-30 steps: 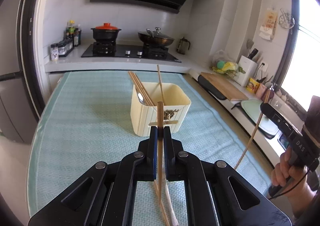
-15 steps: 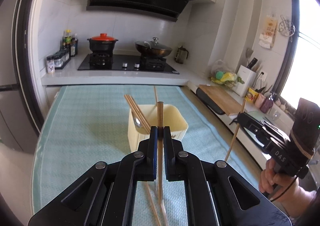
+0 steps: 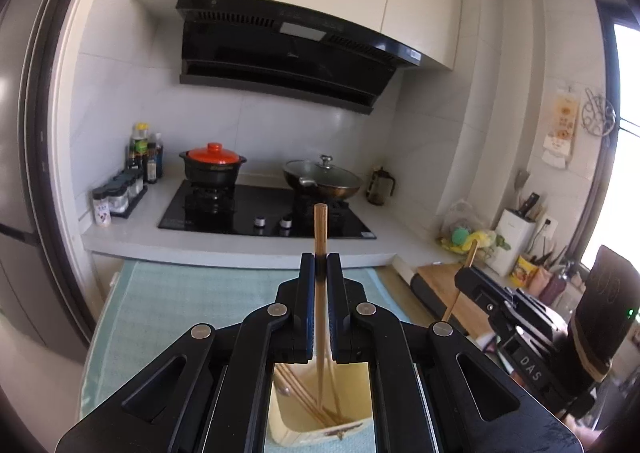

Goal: Organize utensils
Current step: 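Carry both chopsticks into the cream holder and open both tools, then move both open tools back over the fork and last chopstick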

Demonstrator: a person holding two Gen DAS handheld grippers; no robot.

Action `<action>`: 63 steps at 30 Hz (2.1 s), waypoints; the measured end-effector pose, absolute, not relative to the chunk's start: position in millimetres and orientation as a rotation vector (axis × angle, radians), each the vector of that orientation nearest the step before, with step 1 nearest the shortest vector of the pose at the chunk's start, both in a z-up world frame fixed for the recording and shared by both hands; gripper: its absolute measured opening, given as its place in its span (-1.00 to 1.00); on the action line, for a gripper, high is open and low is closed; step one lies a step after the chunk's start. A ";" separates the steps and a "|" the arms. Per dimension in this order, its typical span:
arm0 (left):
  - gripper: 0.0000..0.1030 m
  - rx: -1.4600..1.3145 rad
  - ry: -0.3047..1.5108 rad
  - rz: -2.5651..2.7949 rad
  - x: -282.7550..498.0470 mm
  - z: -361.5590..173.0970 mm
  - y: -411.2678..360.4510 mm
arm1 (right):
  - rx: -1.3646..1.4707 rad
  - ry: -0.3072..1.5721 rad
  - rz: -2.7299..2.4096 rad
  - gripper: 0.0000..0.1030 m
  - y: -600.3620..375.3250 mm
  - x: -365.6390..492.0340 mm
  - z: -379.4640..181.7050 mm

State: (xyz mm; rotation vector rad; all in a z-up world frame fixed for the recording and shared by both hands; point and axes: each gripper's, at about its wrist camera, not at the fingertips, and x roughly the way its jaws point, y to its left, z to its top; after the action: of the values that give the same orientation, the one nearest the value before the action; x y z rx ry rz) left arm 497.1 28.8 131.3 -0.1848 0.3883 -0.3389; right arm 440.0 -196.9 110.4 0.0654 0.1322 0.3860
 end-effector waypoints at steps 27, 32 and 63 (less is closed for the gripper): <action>0.76 -0.058 0.643 -0.259 542.8 3.5 -21.3 | 0.086 0.542 0.283 0.24 -215.0 530.5 -19.8; 0.93 0.000 0.603 -0.244 481.5 3.6 -3.8 | 0.018 0.534 0.245 0.35 -218.8 484.8 -9.7; 0.97 -0.125 0.860 -0.180 263.9 -147.6 55.5 | -0.028 0.632 0.073 0.53 -204.4 215.8 -128.2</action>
State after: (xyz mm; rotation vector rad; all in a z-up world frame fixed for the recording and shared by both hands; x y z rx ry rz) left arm 263.9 55.5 -147.6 -0.1247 0.8600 -0.1796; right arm 215.8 -204.4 -128.2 -0.0282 0.6319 0.0735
